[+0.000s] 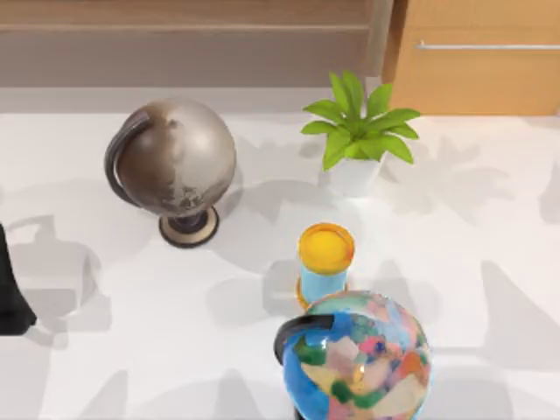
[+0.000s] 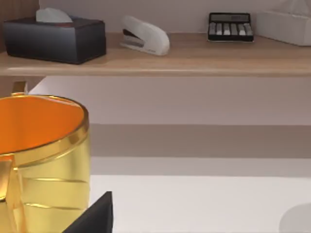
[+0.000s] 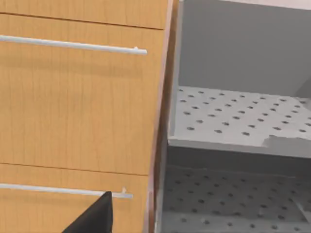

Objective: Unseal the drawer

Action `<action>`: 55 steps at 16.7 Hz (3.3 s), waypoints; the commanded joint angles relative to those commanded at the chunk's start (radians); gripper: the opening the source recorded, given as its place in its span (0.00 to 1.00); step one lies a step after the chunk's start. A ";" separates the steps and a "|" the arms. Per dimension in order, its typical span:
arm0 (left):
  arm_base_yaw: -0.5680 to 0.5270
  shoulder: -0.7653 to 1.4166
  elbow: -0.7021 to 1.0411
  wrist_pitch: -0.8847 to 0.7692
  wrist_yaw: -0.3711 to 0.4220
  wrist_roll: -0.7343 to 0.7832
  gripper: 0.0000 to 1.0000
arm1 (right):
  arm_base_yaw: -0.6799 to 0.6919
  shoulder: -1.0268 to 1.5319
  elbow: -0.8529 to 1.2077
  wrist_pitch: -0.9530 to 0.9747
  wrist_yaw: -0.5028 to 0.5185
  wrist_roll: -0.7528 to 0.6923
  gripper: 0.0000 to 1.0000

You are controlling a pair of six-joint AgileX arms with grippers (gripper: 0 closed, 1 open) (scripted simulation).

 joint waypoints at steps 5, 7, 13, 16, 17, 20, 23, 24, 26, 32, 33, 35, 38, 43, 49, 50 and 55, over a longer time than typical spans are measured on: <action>0.000 0.000 0.000 0.000 0.000 0.000 1.00 | 0.091 0.236 0.108 0.131 0.107 -0.298 1.00; 0.000 0.000 0.000 0.000 0.000 0.000 1.00 | 0.141 0.359 0.162 0.197 0.160 -0.449 1.00; 0.000 0.000 0.000 0.000 0.000 0.000 1.00 | 0.308 0.758 0.333 0.405 0.327 -0.932 1.00; 0.000 0.000 0.000 0.000 0.000 0.000 1.00 | 0.385 0.937 0.411 0.499 0.404 -1.153 1.00; 0.000 0.000 0.000 0.000 0.000 0.000 1.00 | 0.408 0.989 0.435 0.527 0.427 -1.218 1.00; 0.000 0.000 0.000 0.000 0.000 0.000 1.00 | 0.465 1.113 0.493 0.596 0.483 -1.377 1.00; 0.000 0.000 0.000 0.000 0.000 0.000 1.00 | 0.499 1.178 0.526 0.635 0.513 -1.463 1.00; 0.000 0.000 0.000 0.000 0.000 0.000 1.00 | 0.503 1.184 0.530 0.639 0.516 -1.472 1.00; 0.000 0.000 0.000 0.000 0.000 0.000 1.00 | 0.503 1.184 0.530 0.639 0.516 -1.472 1.00; 0.000 0.000 0.000 0.000 0.000 0.000 1.00 | 0.488 1.209 0.584 0.609 0.502 -1.472 1.00; 0.000 0.000 0.000 0.000 0.000 0.000 1.00 | 0.488 1.220 0.607 0.597 0.502 -1.472 1.00; 0.000 0.000 0.000 0.000 0.000 0.000 1.00 | 0.490 1.234 0.642 0.577 0.503 -1.472 1.00; 0.000 0.000 0.000 0.000 0.000 0.000 1.00 | 0.491 1.236 0.647 0.575 0.504 -1.472 1.00; 0.000 0.000 0.000 0.000 0.000 0.000 1.00 | 0.491 1.236 0.647 0.575 0.504 -1.472 0.70; 0.000 0.000 0.000 0.000 0.000 0.000 1.00 | 0.491 1.236 0.647 0.575 0.504 -1.472 0.25; 0.000 0.000 0.000 0.000 0.000 0.000 1.00 | 0.491 1.236 0.647 0.575 0.504 -1.472 0.17; 0.000 0.000 0.000 0.000 0.000 0.000 1.00 | 0.491 1.236 0.647 0.575 0.504 -1.472 0.00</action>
